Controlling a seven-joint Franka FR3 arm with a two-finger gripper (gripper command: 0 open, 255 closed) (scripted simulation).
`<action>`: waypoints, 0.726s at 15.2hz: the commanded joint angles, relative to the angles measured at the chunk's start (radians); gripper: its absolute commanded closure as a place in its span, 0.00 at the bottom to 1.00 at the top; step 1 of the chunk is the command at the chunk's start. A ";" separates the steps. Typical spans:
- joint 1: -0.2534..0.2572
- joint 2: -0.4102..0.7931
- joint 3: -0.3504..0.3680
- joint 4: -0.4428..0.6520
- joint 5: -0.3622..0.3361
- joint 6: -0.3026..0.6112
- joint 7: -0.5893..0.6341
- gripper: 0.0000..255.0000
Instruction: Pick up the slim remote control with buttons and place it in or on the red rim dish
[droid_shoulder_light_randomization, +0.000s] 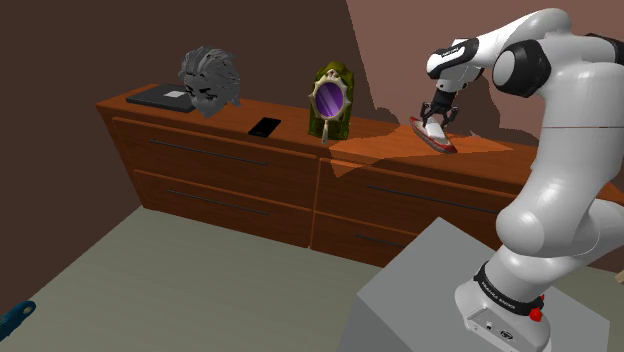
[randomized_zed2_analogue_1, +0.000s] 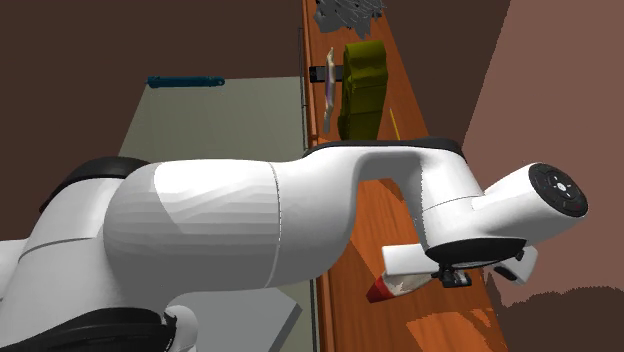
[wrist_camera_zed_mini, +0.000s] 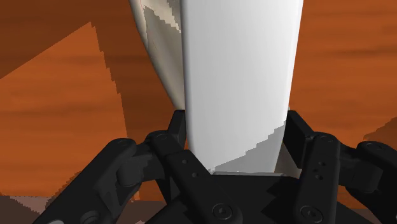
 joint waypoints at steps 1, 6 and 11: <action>0.000 0.008 0.002 -0.014 0.003 0.023 -0.001 1.00; 0.000 0.012 0.002 -0.019 0.004 0.031 -0.002 1.00; 0.000 0.012 0.002 -0.019 0.004 0.031 -0.002 0.00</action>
